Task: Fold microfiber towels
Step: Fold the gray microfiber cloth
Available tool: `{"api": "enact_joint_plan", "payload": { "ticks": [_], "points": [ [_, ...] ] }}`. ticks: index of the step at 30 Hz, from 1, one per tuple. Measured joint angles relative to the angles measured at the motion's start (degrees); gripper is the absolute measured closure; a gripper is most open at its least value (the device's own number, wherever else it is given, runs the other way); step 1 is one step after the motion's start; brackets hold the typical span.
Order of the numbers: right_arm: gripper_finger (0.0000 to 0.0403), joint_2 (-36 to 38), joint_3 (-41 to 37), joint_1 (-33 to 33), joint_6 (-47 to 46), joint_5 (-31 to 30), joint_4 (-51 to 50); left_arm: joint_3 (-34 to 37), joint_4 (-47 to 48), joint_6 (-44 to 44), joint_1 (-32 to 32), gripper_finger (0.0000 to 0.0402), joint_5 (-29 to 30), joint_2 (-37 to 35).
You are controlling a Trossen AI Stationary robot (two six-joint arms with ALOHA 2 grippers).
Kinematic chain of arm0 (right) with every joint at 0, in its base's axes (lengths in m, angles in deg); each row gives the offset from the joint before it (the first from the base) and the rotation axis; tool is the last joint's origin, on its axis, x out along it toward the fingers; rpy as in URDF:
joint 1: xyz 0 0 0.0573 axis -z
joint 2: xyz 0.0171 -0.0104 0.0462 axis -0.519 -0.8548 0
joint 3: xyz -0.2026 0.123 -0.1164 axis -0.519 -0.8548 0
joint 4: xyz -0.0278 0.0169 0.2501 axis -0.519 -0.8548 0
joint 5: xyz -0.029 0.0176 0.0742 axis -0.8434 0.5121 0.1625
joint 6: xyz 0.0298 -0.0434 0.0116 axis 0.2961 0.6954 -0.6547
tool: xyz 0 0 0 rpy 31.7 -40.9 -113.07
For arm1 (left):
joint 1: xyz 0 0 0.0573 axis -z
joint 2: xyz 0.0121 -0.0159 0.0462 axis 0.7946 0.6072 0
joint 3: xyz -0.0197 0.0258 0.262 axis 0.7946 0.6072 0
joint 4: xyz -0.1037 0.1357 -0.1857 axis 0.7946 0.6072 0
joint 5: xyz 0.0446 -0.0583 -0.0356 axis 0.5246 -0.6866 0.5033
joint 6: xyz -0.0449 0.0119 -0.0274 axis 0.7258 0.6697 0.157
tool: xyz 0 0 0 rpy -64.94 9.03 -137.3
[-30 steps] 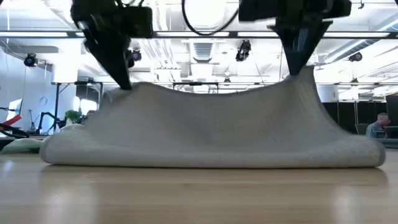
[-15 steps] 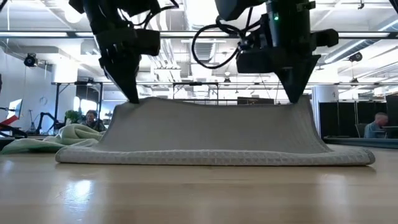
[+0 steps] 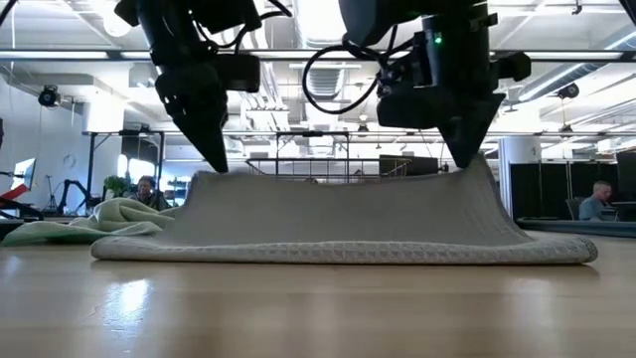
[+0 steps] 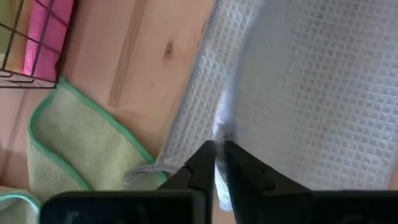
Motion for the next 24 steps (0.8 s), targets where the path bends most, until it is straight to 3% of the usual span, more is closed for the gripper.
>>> {"api": "enact_joint_plan", "payload": {
  "ticks": [12,17,24],
  "points": [
    [0.0319,0.77,0.00,3.71,5.68,-3.25,-0.57,-0.96,0.79,0.25,-0.94,0.0274,1.99,-0.08],
    [0.0325,3.67,0.02,1.66,7.81,-0.26,-0.48,-1.13,5.84,1.34,-0.46,0.0272,-3.70,-0.87],
    [0.0345,6.82,-3.52,-5.75,4.12,4.07,6.77,0.51,7.73,4.64,4.26,0.0290,-4.18,-3.65]
  ]
}}
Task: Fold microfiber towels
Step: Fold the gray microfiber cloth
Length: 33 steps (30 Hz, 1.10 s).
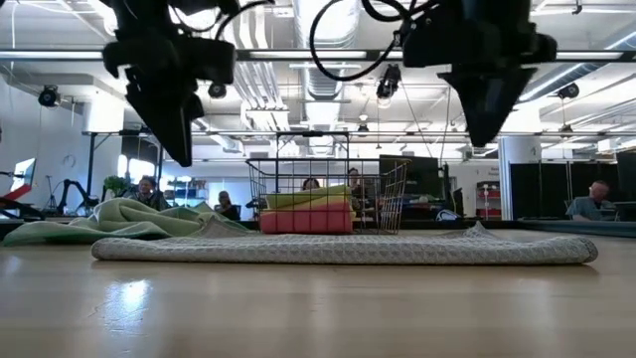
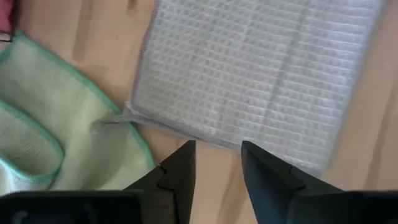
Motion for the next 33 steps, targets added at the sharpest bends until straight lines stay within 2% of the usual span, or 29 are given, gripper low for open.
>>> {"api": "enact_joint_plan", "payload": {
  "ticks": [7,13,16,18,22,33],
  "points": [
    [0.0347,0.91,-7.95,-3.13,-3.45,8.18,14.89,0.68,-4.79,0.35,4.15,0.0306,1.01,-1.49],
    [0.0351,2.13,-13.62,-4.36,-5.95,11.39,24.25,1.79,-5.06,0.35,4.39,0.0309,1.19,-2.30],
    [0.0351,2.48,-16.36,-4.36,-6.02,14.93,27.45,2.57,-5.50,0.36,4.39,0.0309,1.17,-2.68],
    [0.0355,2.49,-17.67,-4.36,-6.04,15.23,28.97,2.84,-5.54,0.37,4.39,0.0309,1.17,-2.76],
    [0.0389,3.00,-19.43,-4.36,-6.29,15.50,31.49,3.01,-5.73,0.34,4.39,0.0309,1.17,-2.78],
    [0.0394,3.69,-25.83,-1.95,-5.78,15.54,32.21,2.83,-9.56,0.28,4.31,0.0309,1.33,-2.80]
  ]
}}
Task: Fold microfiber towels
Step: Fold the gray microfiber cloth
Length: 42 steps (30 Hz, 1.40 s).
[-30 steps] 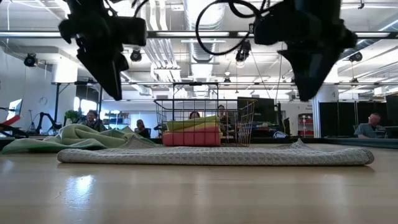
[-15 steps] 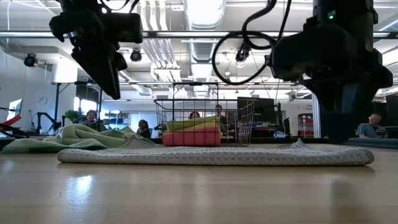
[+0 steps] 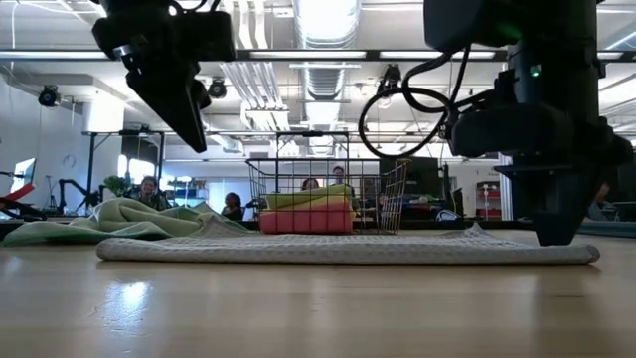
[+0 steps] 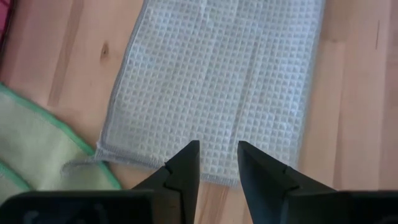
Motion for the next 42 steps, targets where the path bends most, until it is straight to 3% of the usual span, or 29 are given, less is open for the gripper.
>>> {"api": "enact_joint_plan", "payload": {
  "ticks": [10,16,23,30,33,37,42],
  "points": [
    [0.0394,0.48,-3.06,4.74,8.40,-0.23,-2.69,-0.13,-2.08,-0.02,-1.17,0.0309,4.49,0.00],
    [0.0394,0.18,-4.64,10.90,12.62,-6.39,-15.59,-0.13,-2.38,-0.04,-3.74,0.0309,4.54,0.00],
    [0.0394,0.32,-8.06,18.70,18.57,-12.72,-18.85,-0.13,-2.11,-0.03,-5.93,0.0309,4.54,-0.07],
    [0.0394,6.95,-5.53,17.93,16.04,-12.68,-20.63,-0.13,-1.43,0.04,-6.01,0.0309,4.40,-1.22],
    [0.0394,11.00,-3.34,15.23,13.27,-11.96,-17.06,-0.13,-0.68,0.07,-6.01,0.0309,4.16,-2.20],
    [0.0394,14.93,-1.73,10.73,8.93,-10.36,-4.13,-0.12,-0.31,0.05,-6.01,0.0309,4.08,-3.92],
    [0.0394,14.20,-0.86,6.05,4.82,-12.55,11.49,-0.02,-0.29,0.02,-5.99,0.0309,4.05,-5.97]
  ]
}}
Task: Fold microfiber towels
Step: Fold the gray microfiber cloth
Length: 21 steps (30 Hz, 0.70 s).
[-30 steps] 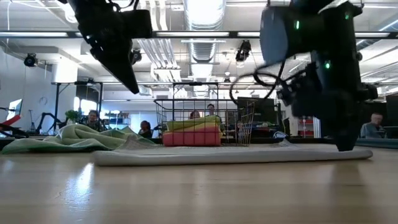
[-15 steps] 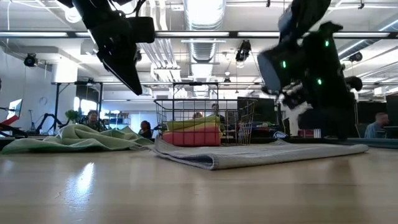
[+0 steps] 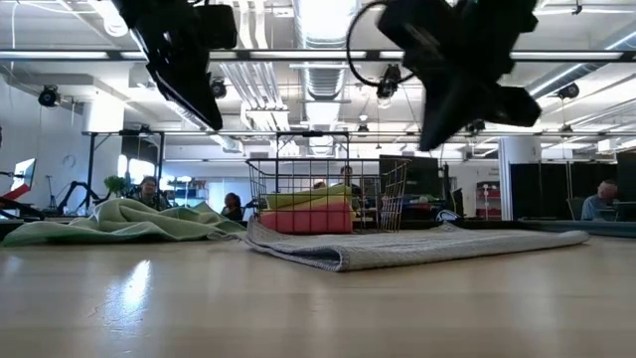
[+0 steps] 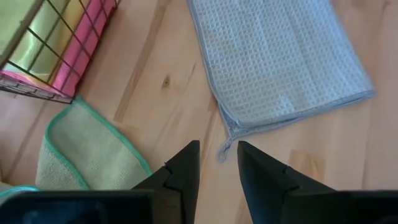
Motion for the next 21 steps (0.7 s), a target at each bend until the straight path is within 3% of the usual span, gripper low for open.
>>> {"api": "enact_joint_plan", "payload": {
  "ticks": [5,15,21],
  "points": [
    [0.0394,-6.55,4.89,-2.37,-0.43,-0.26,5.48,0.00,0.09,-0.02,0.17,0.0309,0.00,-1.89],
    [0.0394,-24.53,21.06,-3.47,2.00,0.35,4.56,0.31,2.24,-0.32,1.42,0.0309,0.00,-4.50],
    [0.0394,-30.39,26.80,-3.47,1.70,1.99,0.54,0.81,3.48,-0.46,2.11,0.0309,-0.02,-4.56]
  ]
}}
